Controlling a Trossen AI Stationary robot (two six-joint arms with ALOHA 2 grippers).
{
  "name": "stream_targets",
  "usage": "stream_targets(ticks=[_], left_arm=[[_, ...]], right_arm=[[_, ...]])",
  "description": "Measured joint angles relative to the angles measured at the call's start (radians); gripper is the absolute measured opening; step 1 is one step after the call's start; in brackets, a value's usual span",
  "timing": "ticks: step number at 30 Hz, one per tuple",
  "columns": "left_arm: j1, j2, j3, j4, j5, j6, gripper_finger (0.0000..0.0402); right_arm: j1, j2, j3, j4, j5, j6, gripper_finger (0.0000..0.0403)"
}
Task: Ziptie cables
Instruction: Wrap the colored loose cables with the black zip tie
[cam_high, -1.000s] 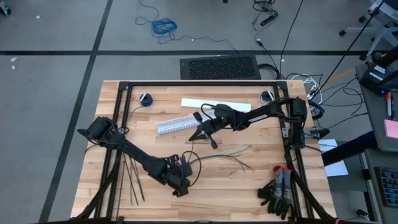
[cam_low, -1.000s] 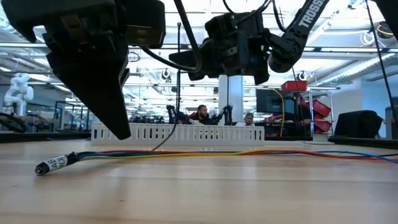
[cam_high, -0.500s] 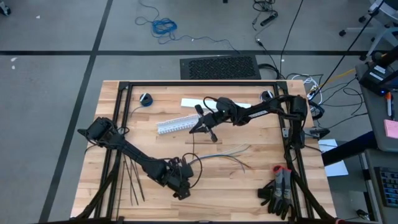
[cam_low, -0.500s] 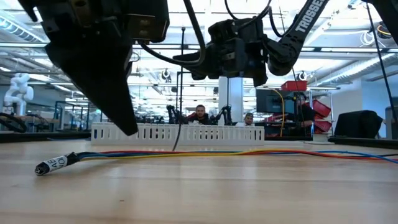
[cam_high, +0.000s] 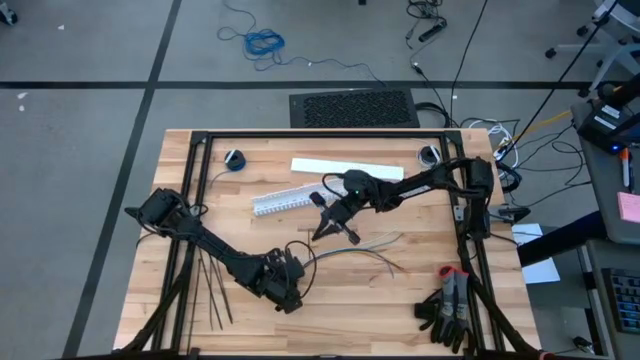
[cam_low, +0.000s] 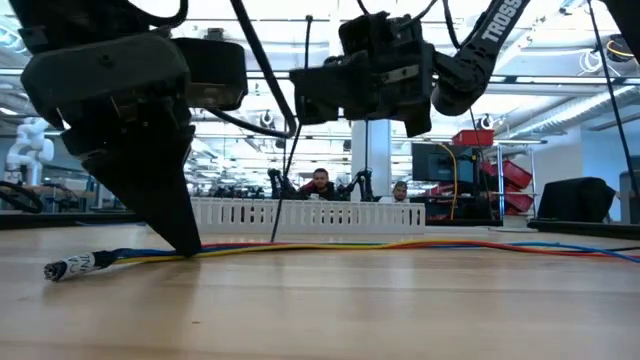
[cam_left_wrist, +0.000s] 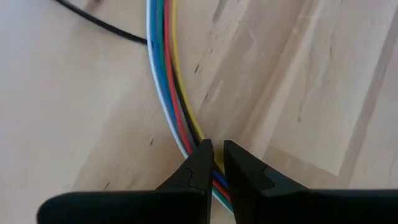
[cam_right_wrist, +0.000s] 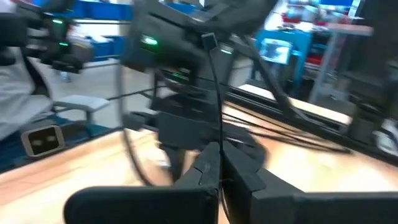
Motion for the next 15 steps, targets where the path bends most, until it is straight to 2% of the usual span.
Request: stream_targets(ticks=[6, 10, 12, 15], left_arm=[[0.005, -0.001, -0.012, -0.003, -0.042, -0.012, 0.0040], [0.014, -0.001, -0.015, -0.034, -0.089, -0.010, 0.0040], [0.020, -0.001, -0.015, -0.040, -0.097, -0.009, 0.0040], [0.025, -0.001, -0.015, -0.043, -0.100, -0.009, 0.0040]], right_arm=[[0.041, -0.002, 0.000, 0.016, -0.002, 0.016, 0.0000], [0.048, -0.003, 0.000, 0.056, -0.072, 0.093, 0.0000], [0.049, -0.004, 0.000, 0.059, -0.052, 0.112, 0.0000], [0.043, -0.009, 0.000, 0.060, 0.046, 0.082, 0.0000]])
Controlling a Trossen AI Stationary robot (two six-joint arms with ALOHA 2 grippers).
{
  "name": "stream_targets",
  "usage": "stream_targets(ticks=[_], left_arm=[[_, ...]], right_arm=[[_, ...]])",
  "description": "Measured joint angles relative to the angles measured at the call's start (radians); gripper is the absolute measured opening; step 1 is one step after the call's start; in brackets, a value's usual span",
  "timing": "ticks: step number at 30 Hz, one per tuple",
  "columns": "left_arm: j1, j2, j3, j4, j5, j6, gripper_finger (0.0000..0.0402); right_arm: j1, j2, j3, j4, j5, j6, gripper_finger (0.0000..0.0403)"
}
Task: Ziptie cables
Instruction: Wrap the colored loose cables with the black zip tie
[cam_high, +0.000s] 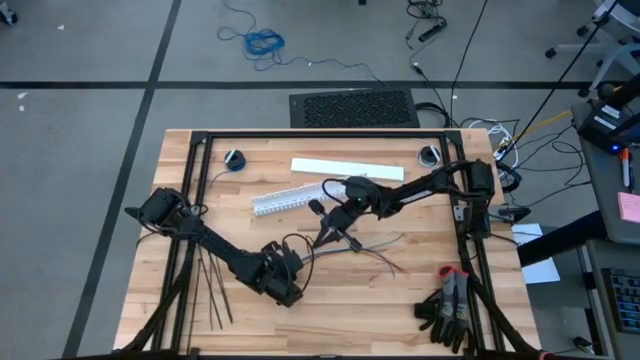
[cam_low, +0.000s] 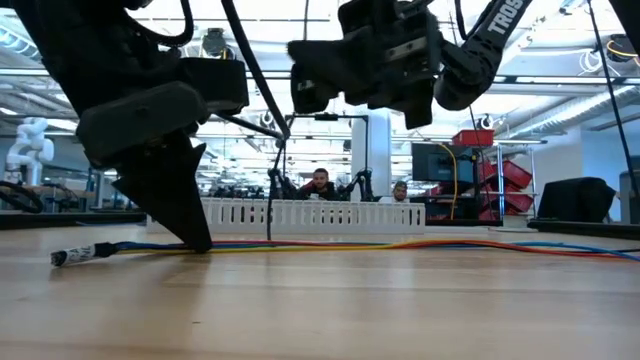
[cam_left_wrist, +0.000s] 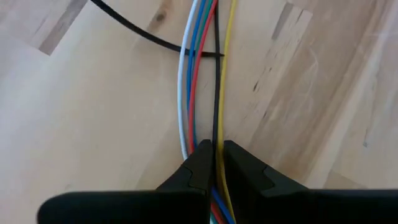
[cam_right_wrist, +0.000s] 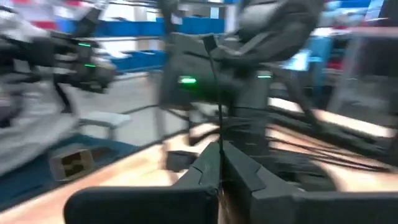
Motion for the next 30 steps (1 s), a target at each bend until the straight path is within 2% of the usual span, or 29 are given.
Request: stream_targets(ticks=[7, 13, 17, 24, 27, 30], left_arm=[[-0.004, 0.000, 0.000, 0.002, 0.005, -0.007, 0.0040], [-0.006, 0.000, 0.000, 0.008, 0.006, -0.008, 0.0040], [-0.007, 0.001, 0.000, 0.013, -0.023, -0.008, 0.0040], [-0.007, 0.000, 0.034, -0.036, -0.079, -0.003, 0.0032], [-0.007, -0.001, 0.038, -0.041, -0.066, 0.000, 0.0009], [-0.007, -0.001, 0.038, -0.040, -0.021, -0.005, 0.0006]], right_arm=[[-0.038, -0.052, 0.000, -0.026, 0.176, -0.164, 0.0000], [-0.043, -0.103, 0.000, -0.138, 0.212, -0.279, 0.0000], [-0.026, -0.111, 0.000, -0.228, 0.277, -0.341, 0.0000], [-0.003, -0.111, 0.000, -0.263, 0.280, -0.345, 0.0000], [-0.001, -0.111, 0.000, -0.262, 0.279, -0.344, 0.0000], [-0.002, -0.111, 0.000, -0.261, 0.279, -0.343, 0.0000]])
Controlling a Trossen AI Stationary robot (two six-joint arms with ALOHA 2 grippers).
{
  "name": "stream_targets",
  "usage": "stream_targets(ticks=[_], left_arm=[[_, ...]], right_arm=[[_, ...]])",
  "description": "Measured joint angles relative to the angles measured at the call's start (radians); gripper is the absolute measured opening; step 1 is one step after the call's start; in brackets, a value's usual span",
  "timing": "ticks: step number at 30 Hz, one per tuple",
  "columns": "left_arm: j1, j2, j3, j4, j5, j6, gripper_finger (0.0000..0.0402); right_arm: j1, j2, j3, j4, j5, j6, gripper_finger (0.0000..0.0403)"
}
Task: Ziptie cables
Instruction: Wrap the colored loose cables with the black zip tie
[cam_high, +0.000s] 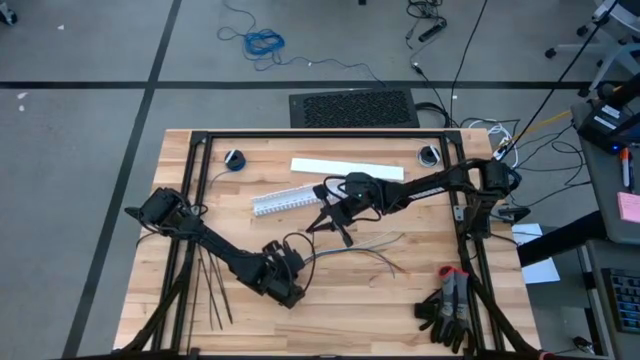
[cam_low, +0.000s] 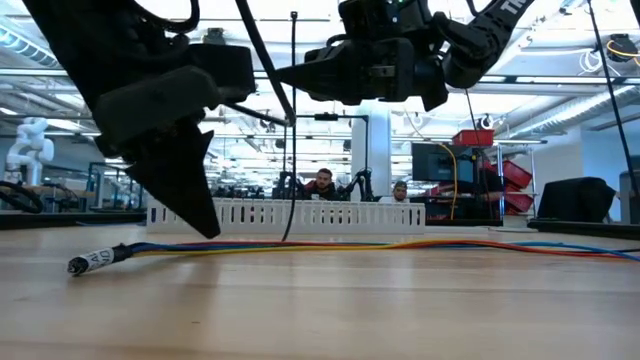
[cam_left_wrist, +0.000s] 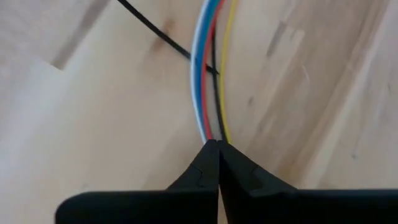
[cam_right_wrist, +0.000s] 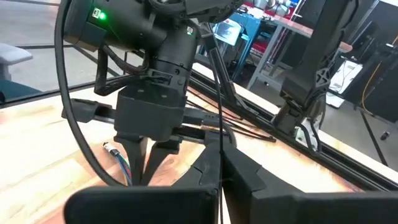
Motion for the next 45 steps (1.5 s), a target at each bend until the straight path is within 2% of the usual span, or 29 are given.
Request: stream_targets(ticks=[7, 15, 21, 33, 36, 40, 45], left_arm=[[0.001, -0.007, 0.028, 0.012, 0.122, -0.051, 0.0063], [0.006, -0.008, 0.030, -0.007, 0.121, -0.106, 0.0154], [0.016, -0.008, 0.029, -0.078, 0.115, -0.159, 0.0180], [0.016, 0.083, 0.032, -0.042, 0.151, -0.183, 0.0148], [0.016, 0.084, 0.037, -0.035, 0.157, -0.179, 0.0105], [0.016, 0.087, 0.047, -0.025, 0.163, -0.155, 0.0017], [0.016, 0.089, 0.053, -0.036, 0.151, -0.152, 0.0004]], right_arm=[[0.000, 0.000, 0.000, 0.000, -0.004, 0.022, 0.0000], [0.001, 0.000, 0.000, -0.005, -0.010, 0.026, 0.0000], [0.000, 0.000, 0.000, -0.011, -0.010, 0.026, 0.0000], [0.000, 0.000, 0.000, -0.012, -0.010, 0.030, 0.0000], [0.000, 0.000, 0.000, -0.009, -0.010, 0.033, 0.0000], [0.000, -0.005, 0.000, -0.009, -0.010, 0.033, 0.0000], [0.000, -0.006, 0.000, -0.012, -0.010, 0.033, 0.0000]])
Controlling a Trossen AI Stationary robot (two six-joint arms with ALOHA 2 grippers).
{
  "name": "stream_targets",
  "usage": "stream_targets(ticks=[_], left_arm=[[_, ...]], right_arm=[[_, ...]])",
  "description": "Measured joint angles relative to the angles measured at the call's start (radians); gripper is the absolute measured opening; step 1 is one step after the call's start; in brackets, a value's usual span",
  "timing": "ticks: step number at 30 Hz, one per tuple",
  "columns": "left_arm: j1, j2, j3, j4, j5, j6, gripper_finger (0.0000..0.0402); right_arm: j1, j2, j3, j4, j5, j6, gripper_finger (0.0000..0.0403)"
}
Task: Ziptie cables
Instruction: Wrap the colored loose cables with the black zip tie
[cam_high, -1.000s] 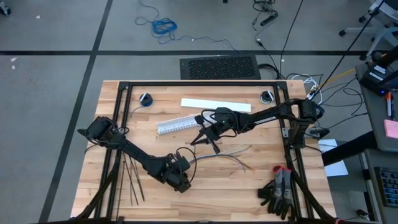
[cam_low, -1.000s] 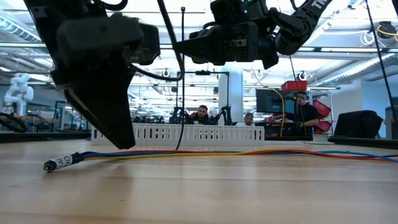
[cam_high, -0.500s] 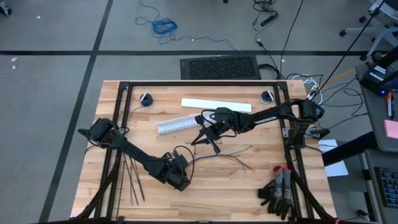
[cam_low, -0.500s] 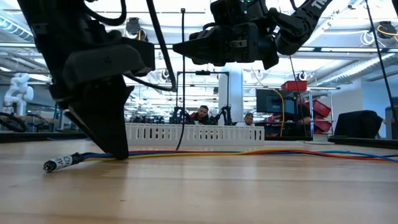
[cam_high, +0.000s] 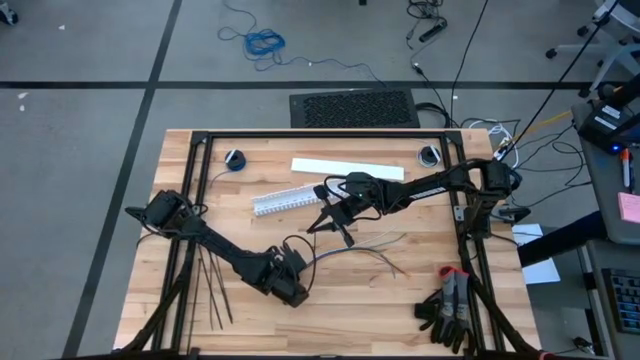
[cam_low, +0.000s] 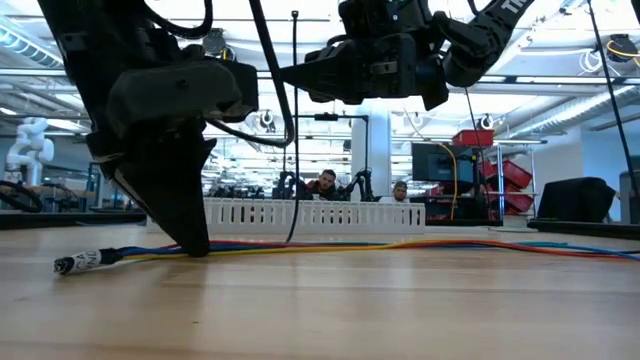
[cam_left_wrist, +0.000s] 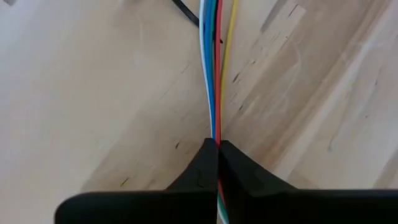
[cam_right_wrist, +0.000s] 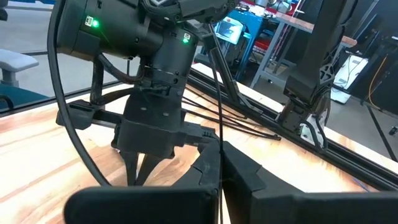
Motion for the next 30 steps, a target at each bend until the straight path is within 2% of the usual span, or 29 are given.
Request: stream_targets(ticks=[6, 13, 19, 23, 27, 30], left_arm=[[-0.001, 0.007, 0.105, -0.145, -0.045, 0.056, 0.0002], [0.000, 0.006, 0.252, -0.386, -0.161, 0.082, 0.0001], [0.000, 0.006, 0.272, -0.416, -0.178, 0.079, 0.0000], [0.000, 0.005, 0.272, -0.415, -0.188, 0.079, 0.0000], [0.000, -0.002, 0.272, -0.415, -0.189, 0.076, 0.0000], [-0.002, -0.002, 0.273, -0.415, -0.187, 0.074, 0.0000]], right_arm=[[-0.001, 0.000, 0.000, -0.008, 0.000, 0.007, 0.0000], [-0.002, 0.000, 0.000, 0.005, -0.008, 0.002, 0.0000], [-0.002, -0.002, 0.000, 0.003, -0.101, 0.039, 0.0000], [0.007, -0.002, 0.000, -0.022, -0.031, 0.006, 0.0000], [0.000, -0.009, -0.001, 0.034, 0.028, -0.016, 0.0000], [-0.016, -0.032, -0.001, 0.070, 0.034, -0.030, 0.0000]])
